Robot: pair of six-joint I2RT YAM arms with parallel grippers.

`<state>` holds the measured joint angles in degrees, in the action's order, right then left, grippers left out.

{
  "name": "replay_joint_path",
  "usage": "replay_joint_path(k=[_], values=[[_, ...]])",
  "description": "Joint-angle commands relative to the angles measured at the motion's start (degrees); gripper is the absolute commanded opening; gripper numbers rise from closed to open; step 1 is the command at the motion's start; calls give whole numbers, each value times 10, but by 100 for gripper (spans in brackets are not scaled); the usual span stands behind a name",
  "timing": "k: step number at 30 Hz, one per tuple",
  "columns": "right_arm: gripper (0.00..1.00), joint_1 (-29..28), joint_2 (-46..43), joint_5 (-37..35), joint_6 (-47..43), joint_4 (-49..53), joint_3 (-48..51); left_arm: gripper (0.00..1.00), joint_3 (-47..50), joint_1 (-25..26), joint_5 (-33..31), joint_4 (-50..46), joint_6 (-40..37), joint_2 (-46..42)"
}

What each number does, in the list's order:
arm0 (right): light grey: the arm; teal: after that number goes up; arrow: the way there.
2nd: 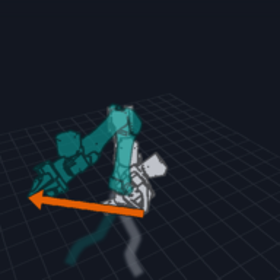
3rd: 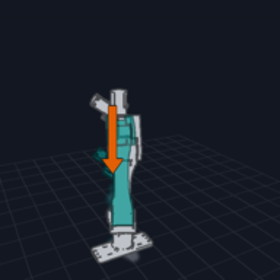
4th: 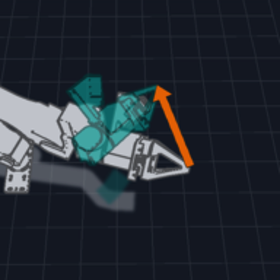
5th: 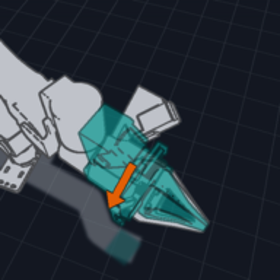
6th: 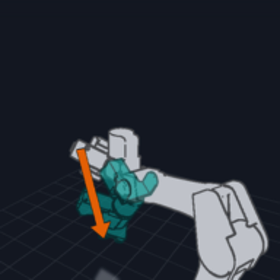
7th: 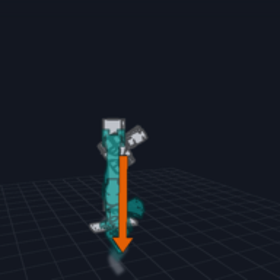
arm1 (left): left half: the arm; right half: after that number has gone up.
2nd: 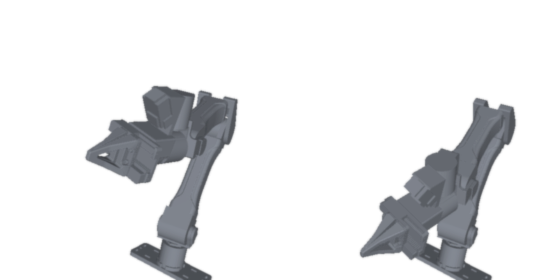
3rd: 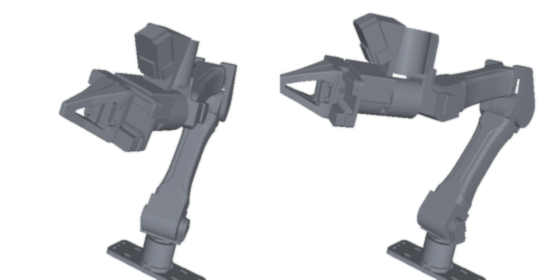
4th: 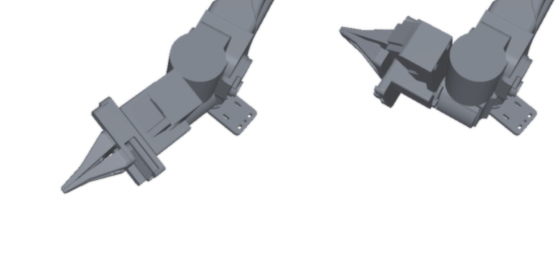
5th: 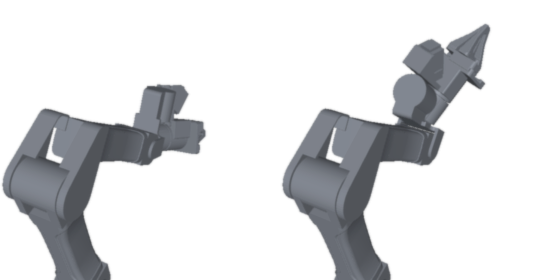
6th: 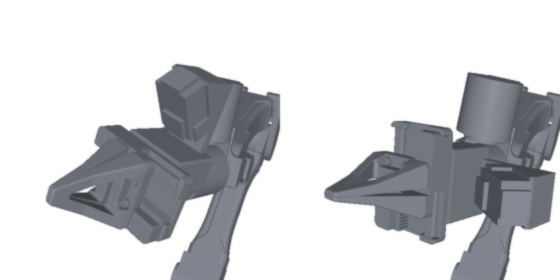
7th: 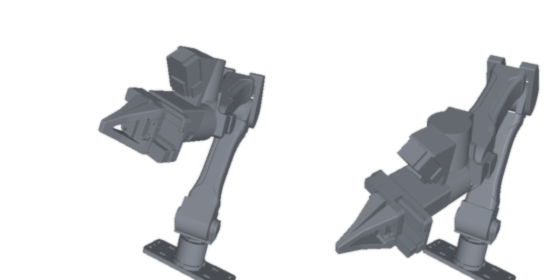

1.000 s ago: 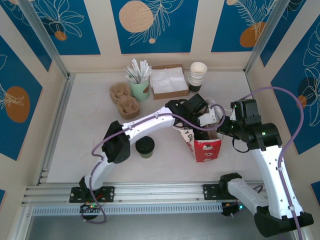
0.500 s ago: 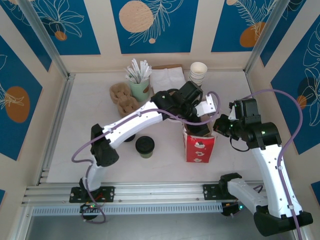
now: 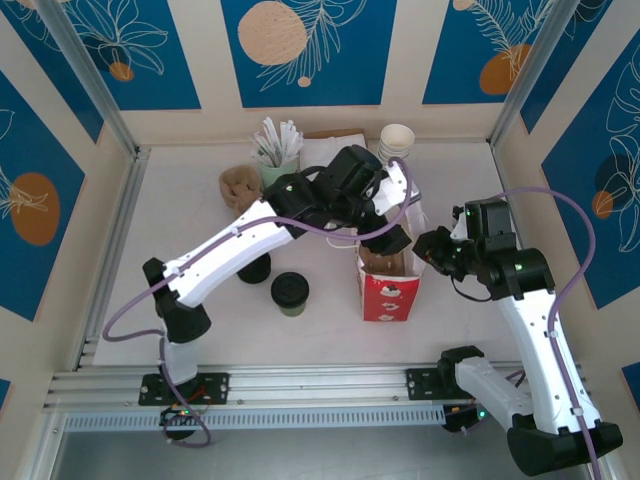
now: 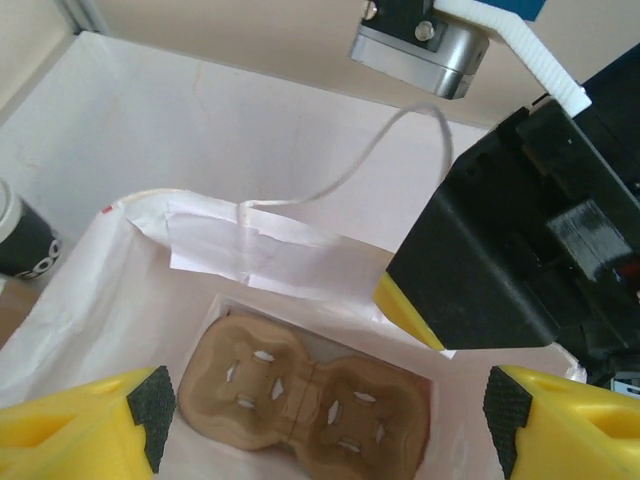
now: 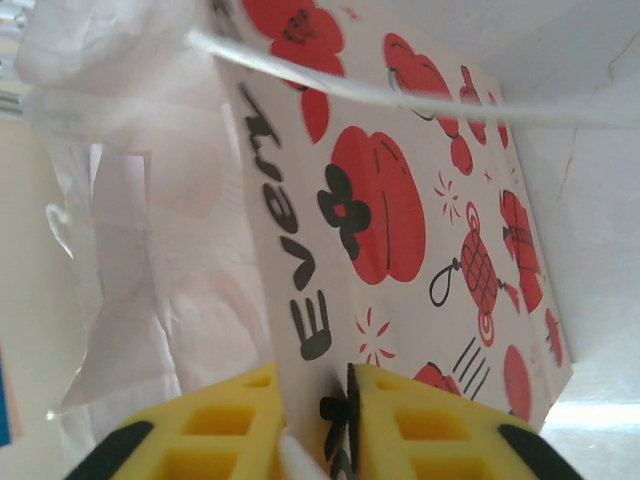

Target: Pack the takeout coffee

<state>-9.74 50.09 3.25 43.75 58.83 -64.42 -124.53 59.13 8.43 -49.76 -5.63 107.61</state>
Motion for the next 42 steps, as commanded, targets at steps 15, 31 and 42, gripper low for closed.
replay_joint_path(k=[15,31,42], values=[[74,10,51,-137,-194,64,-197,83,162,-37,-82,43,58,-174],[77,50,160,-97,-244,89,-286,85,242,-46,-111,53,55,-257],[81,94,82,-135,-250,176,-211,86,252,-52,-108,55,51,-262]])
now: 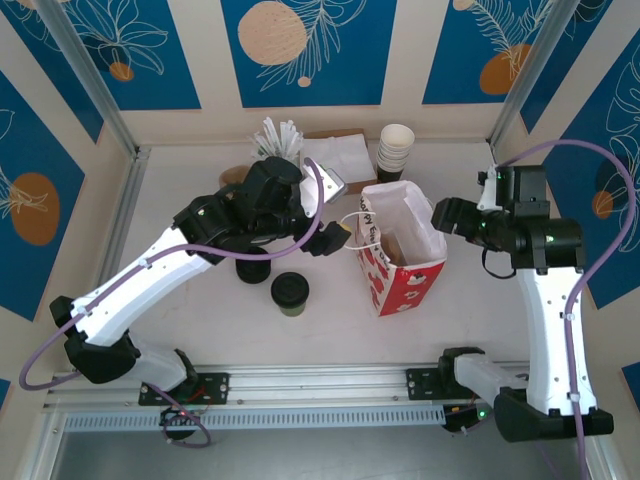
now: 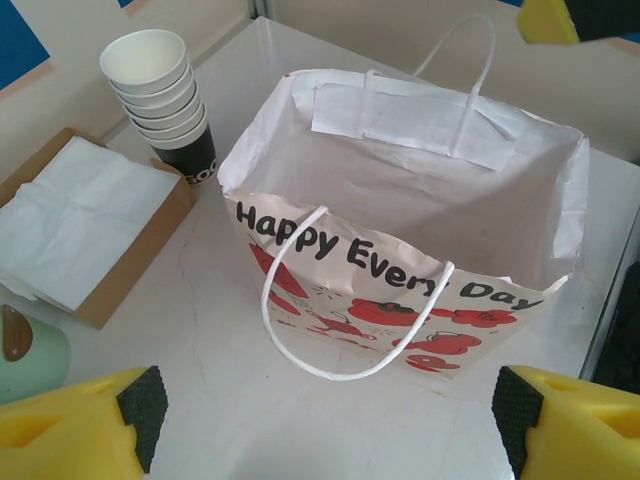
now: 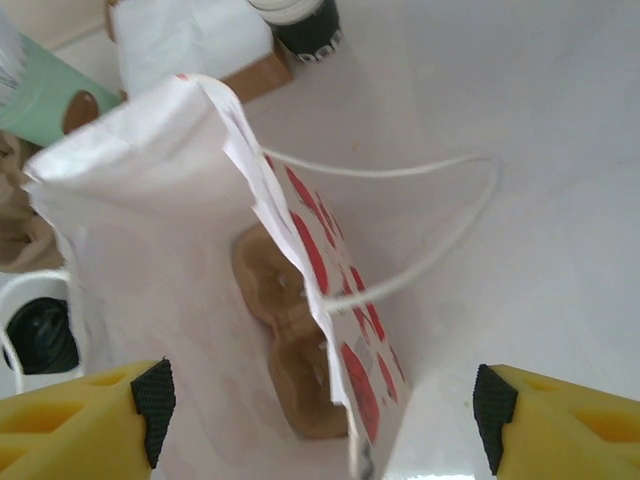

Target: Pack the takeout coffee

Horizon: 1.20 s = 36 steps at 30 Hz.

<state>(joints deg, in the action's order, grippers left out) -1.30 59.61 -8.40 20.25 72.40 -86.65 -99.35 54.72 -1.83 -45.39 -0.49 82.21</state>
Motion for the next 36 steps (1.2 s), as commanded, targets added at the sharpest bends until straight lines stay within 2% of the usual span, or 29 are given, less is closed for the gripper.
replay_joint_path(k=[1,6,10,17,28,36], values=[[81,9,-20,-22,-17,38,13,86,-1,-8,-5,12,-1,-7],[79,12,-12,52,-23,-11,-3,86,-12,-11,2,14,-3,-3],[75,12,24,55,-10,-70,-19,86,-18,-12,5,11,-4,-4],[71,5,107,143,-55,-147,-28,86,5,-12,6,15,5,-19],[71,-17,203,103,-140,-168,-21,87,25,-12,4,19,5,-32],[68,-25,234,103,-155,-161,-11,87,35,-12,8,29,8,-33]])
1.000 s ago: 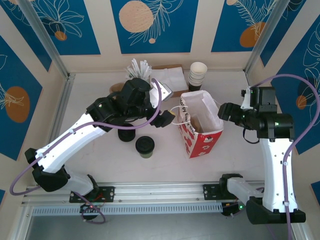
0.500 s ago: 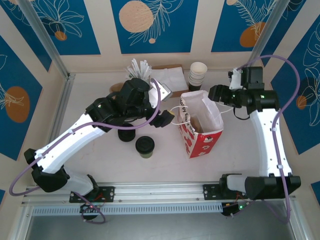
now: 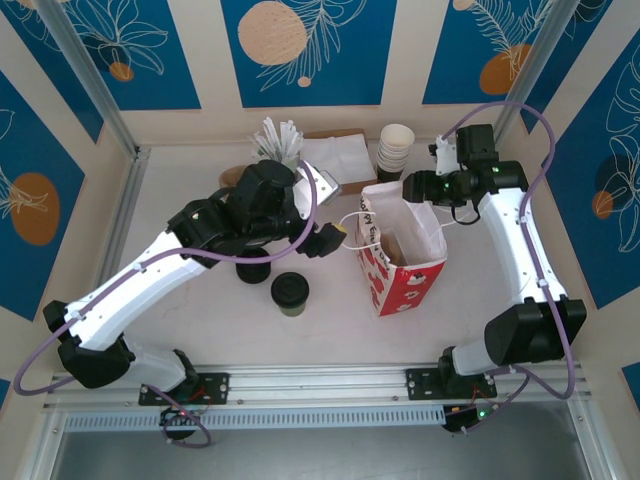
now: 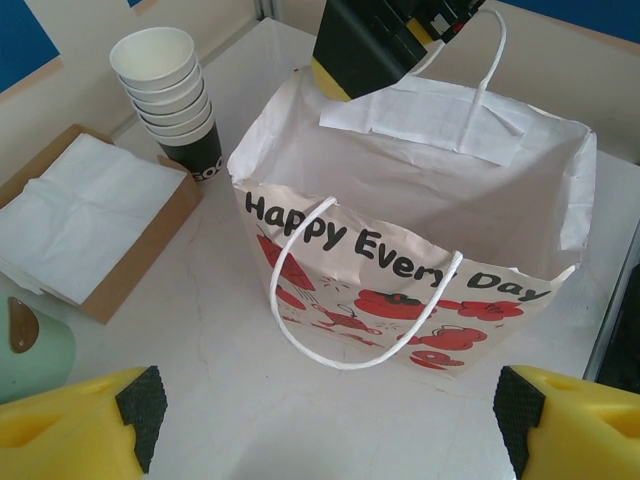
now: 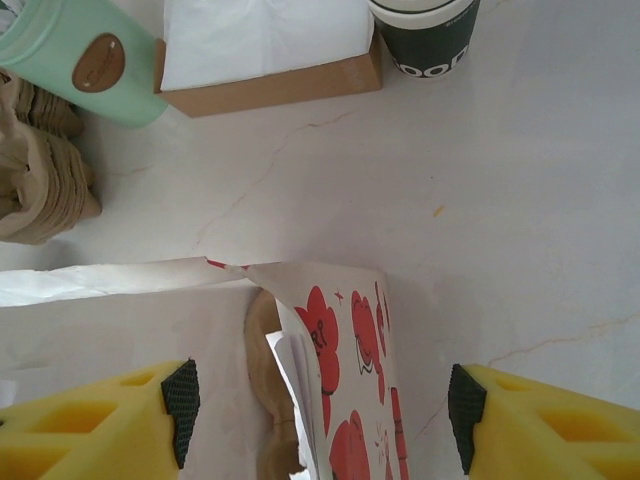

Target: Pack the takeout coffee

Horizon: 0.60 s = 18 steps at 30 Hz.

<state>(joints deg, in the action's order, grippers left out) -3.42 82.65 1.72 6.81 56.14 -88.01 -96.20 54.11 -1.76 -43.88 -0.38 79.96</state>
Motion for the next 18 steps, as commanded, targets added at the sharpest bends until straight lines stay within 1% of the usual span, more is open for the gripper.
replay_joint_path(k=[1,3,4,6,8,10,11,13,16,18], values=[[67,-4,9,6,-20,1,3,87,3,-6,8,14,7,-11],[63,-5,17,10,-17,3,1,87,2,-7,9,14,7,-11],[57,-5,23,8,-9,4,-1,87,2,-6,11,13,7,-11],[50,-7,33,14,-2,7,-5,87,2,-7,11,13,7,-13],[35,-12,36,11,10,12,-8,87,4,-7,11,11,6,-17],[25,-20,19,14,17,-4,5,87,10,-6,7,12,6,-23],[18,-23,3,16,25,-14,13,87,13,-6,6,14,6,-26],[9,-27,-30,28,36,-36,28,87,20,-6,5,19,7,-31],[1,-34,-76,24,62,-59,47,87,21,-6,6,19,9,-35],[0,-40,-109,27,75,-80,67,87,22,-7,5,19,10,-37]])
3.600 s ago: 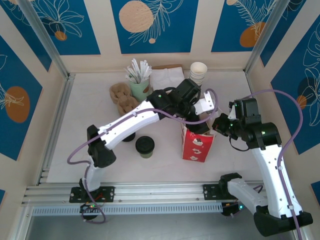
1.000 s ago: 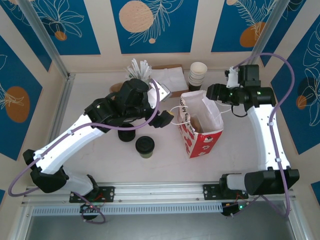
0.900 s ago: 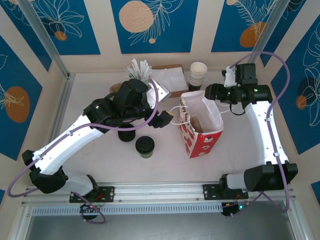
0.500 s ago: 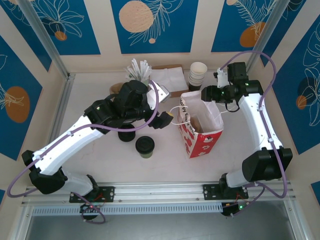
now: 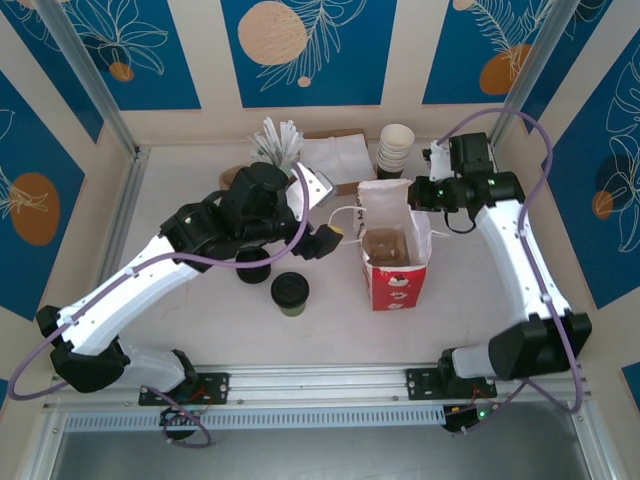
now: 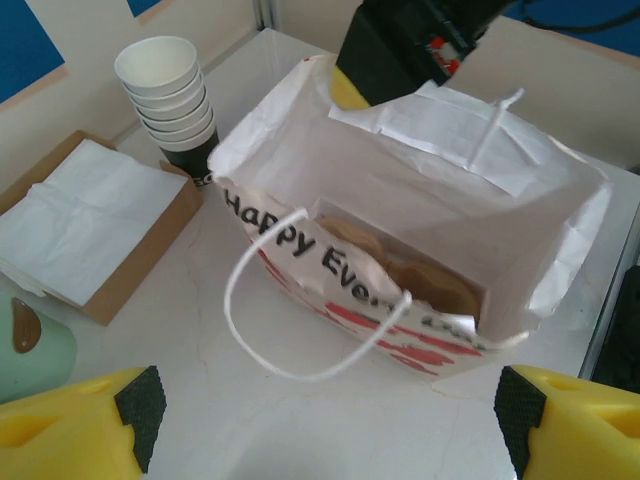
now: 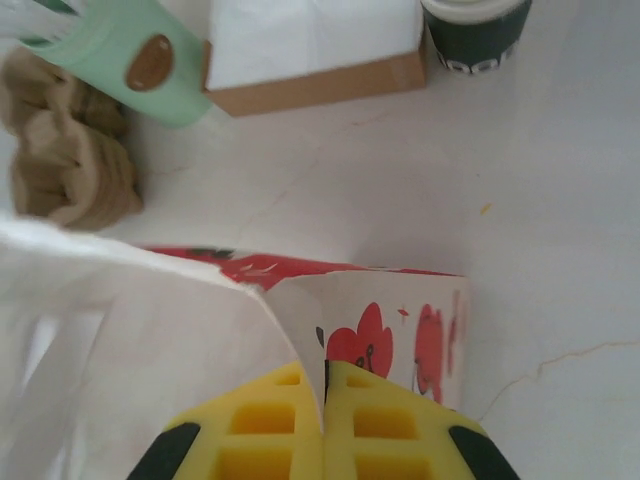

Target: Pack the takeout coffee

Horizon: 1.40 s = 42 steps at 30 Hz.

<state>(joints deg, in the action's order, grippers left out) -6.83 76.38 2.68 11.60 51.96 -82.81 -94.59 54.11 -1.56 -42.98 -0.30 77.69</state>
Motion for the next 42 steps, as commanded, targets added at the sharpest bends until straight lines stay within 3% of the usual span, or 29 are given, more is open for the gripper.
replay_joint_path(k=[1,10,20,28,35,42], values=[[0,-10,-64,16,32,-53,28,87,8,-7,3,11,9,-15],[0,-38,-230,8,62,-206,185,87,13,-7,2,25,12,-21],[0,-57,-331,30,82,-280,277,87,21,-7,11,32,18,-24],[0,-58,-324,9,129,-232,255,87,25,-7,4,34,22,-31],[0,-58,-270,-11,226,-145,207,87,30,-7,-8,33,32,-34],[0,-47,-211,-9,276,-119,198,87,40,-6,-16,31,38,-39]])
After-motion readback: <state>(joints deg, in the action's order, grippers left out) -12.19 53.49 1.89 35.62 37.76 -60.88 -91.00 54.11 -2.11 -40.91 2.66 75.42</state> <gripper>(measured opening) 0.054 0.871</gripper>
